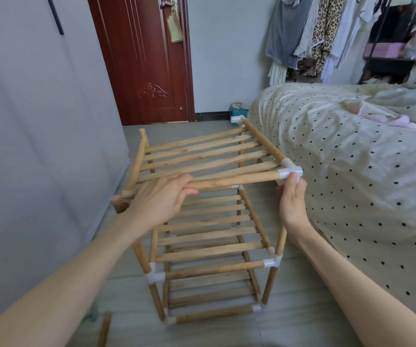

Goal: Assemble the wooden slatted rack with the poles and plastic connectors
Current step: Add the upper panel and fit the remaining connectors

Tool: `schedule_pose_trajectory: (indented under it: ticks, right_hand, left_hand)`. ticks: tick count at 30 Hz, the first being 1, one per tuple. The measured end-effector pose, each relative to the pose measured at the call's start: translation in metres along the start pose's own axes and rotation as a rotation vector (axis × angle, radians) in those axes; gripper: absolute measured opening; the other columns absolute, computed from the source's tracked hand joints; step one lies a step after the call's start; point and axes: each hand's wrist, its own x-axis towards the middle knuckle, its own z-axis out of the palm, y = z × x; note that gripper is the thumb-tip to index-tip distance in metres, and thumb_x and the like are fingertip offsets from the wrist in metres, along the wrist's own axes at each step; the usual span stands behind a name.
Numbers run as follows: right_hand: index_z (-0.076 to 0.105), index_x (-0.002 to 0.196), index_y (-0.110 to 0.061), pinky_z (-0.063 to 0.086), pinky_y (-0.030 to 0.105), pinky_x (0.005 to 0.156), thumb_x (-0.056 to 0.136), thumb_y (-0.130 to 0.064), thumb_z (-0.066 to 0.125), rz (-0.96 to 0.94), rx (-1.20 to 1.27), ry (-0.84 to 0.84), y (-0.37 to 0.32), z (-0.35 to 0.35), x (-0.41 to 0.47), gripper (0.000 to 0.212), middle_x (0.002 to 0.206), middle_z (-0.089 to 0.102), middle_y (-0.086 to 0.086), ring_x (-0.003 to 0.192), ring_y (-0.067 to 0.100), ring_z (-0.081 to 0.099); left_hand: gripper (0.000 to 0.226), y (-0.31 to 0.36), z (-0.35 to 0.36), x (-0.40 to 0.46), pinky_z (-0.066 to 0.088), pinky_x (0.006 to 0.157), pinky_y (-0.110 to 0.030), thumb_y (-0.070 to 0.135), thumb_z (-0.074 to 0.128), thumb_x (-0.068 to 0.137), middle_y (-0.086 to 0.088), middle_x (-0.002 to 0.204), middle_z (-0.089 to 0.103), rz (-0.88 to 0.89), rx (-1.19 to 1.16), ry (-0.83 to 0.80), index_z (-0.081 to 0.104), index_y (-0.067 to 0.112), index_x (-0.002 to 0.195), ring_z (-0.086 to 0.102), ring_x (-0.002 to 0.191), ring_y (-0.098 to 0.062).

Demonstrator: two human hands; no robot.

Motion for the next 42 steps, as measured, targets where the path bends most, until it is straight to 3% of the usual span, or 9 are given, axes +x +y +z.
schedule_pose_trajectory:
  ticks: [2,5,9,13,15,17,24,31,42]
  right_hand:
    - [0.032,0.135,-0.009,0.033,0.035,0.107,0.099,-0.047,0.019,-0.013,-0.018,-0.002,0.004,0.000,0.000,0.053,0.123,0.037,0.000,0.119,0.016,0.041]
    - [0.031,0.133,-0.011,0.034,0.039,0.105,0.100,-0.036,0.034,0.015,-0.119,0.056,0.009,0.004,-0.012,0.042,0.128,0.039,0.004,0.120,0.020,0.040]
    - [0.006,0.147,-0.006,0.030,0.049,0.111,0.096,-0.029,0.047,0.207,-0.307,-0.064,0.011,0.012,-0.034,0.070,0.154,0.015,0.014,0.139,0.032,0.025]
    - [0.020,0.145,-0.002,0.039,0.035,0.099,0.096,-0.035,0.045,0.344,-0.469,-0.334,-0.005,0.015,-0.062,0.063,0.142,0.036,0.016,0.126,0.030,0.043]
    - [0.030,0.144,-0.006,0.040,0.026,0.082,0.098,-0.036,0.041,0.304,-0.540,-0.577,-0.021,0.029,-0.086,0.056,0.118,0.054,0.009,0.105,0.021,0.054]
    - [0.039,0.140,-0.010,0.043,0.025,0.079,0.097,-0.037,0.041,0.230,-0.569,-0.788,-0.030,0.054,-0.109,0.051,0.107,0.058,0.004,0.094,0.016,0.055]
    - [0.049,0.133,-0.012,0.038,0.025,0.095,0.098,-0.034,0.043,-0.007,-0.720,-1.142,-0.017,0.172,-0.175,0.041,0.129,0.057,0.008,0.120,0.024,0.051]
    - [0.040,0.139,-0.008,0.038,0.037,0.105,0.099,-0.033,0.041,0.254,-0.689,-1.341,0.078,0.301,-0.206,0.047,0.141,0.045,0.012,0.120,0.025,0.049]
    - [0.005,0.151,-0.018,0.019,0.037,0.116,0.102,-0.033,0.030,0.208,-1.041,-1.449,0.261,0.390,-0.222,0.057,0.159,0.002,0.007,0.145,0.026,0.010]
  left_hand:
    - [0.029,0.001,0.000,0.008,0.038,0.064,-0.028,0.042,0.037,0.097,0.012,0.091,0.052,-0.046,-0.003,-0.058,0.055,0.026,0.112,0.052,0.078,-0.011]
    - [0.029,0.006,0.002,0.011,0.037,0.069,-0.027,0.041,0.037,0.097,0.011,0.097,0.054,-0.049,-0.012,-0.055,0.055,0.026,0.115,0.055,0.089,-0.013]
    - [0.040,0.013,0.002,-0.007,0.040,0.097,-0.034,0.028,0.040,0.099,0.003,0.130,0.052,-0.015,-0.069,-0.041,0.043,0.023,0.139,0.048,0.118,-0.016]
    - [0.041,0.010,-0.010,-0.035,0.035,0.109,-0.040,0.019,0.043,0.094,-0.001,0.136,0.052,0.126,-0.065,0.067,0.050,0.018,0.135,0.047,0.126,-0.018]
    - [0.038,0.004,-0.018,-0.056,0.040,0.103,-0.034,0.019,0.042,0.092,0.000,0.128,0.058,0.143,-0.128,0.088,0.058,0.017,0.127,0.053,0.118,-0.014]
    - [0.038,-0.005,-0.025,-0.082,0.045,0.092,-0.025,0.023,0.038,0.094,0.006,0.124,0.059,0.079,-0.220,0.045,0.058,0.020,0.126,0.054,0.110,-0.005]
    - [0.035,-0.088,0.012,-0.187,0.051,0.081,-0.026,0.033,0.039,0.094,0.013,0.114,0.064,-0.267,-0.329,0.045,0.061,0.026,0.120,0.063,0.098,-0.008]
    - [0.040,-0.178,0.137,-0.295,0.032,0.105,-0.028,0.015,0.048,0.096,-0.004,0.139,0.049,-0.770,-0.437,-0.281,0.047,0.015,0.136,0.046,0.127,-0.021]
    - [0.062,-0.274,0.287,-0.324,0.020,0.114,-0.038,0.013,0.042,0.096,-0.009,0.158,-0.003,-1.028,-0.302,-0.532,0.011,0.018,0.150,0.003,0.145,-0.025]
